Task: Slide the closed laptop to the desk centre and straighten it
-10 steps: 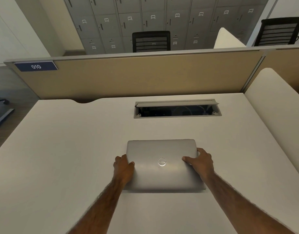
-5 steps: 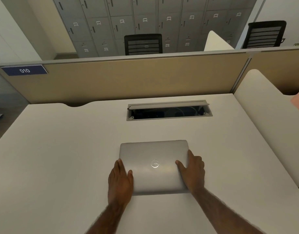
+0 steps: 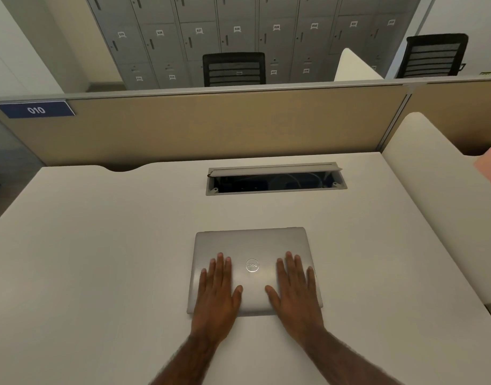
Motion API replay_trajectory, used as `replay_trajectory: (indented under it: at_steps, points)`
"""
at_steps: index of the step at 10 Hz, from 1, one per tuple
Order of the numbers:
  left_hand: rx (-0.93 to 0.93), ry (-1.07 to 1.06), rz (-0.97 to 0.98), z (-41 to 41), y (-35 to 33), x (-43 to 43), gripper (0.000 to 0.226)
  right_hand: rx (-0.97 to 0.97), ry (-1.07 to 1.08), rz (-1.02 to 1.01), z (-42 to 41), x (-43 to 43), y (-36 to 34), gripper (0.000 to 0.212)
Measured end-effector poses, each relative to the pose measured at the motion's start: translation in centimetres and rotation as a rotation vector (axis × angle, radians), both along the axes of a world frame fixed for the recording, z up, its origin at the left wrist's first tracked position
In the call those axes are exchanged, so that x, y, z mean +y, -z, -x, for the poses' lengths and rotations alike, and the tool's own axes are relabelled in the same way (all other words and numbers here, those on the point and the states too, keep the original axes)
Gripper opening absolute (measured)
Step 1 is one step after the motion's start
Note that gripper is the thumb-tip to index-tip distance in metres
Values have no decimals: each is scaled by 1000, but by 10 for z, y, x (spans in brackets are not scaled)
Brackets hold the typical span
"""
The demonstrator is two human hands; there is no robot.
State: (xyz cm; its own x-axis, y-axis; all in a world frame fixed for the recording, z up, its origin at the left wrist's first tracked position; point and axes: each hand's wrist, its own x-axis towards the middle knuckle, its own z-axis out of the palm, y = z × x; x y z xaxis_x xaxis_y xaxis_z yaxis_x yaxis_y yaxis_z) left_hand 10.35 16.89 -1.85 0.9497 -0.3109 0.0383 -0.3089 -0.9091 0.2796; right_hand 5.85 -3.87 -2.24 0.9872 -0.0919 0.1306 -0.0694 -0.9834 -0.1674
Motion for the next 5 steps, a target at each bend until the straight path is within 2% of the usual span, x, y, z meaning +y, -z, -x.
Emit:
replay_trajectory:
  at_steps: [1, 3, 5]
  points:
    - [22, 23, -45, 11, 3, -11, 67, 76, -65, 28, 5, 12, 4, 74]
    - [24, 4, -126, 13, 1, -13, 67, 142, -24, 32, 5, 19, 3, 71]
    - [-90, 30, -113, 3, -21, -19, 66, 42, -36, 39, -8, 17, -15, 70]
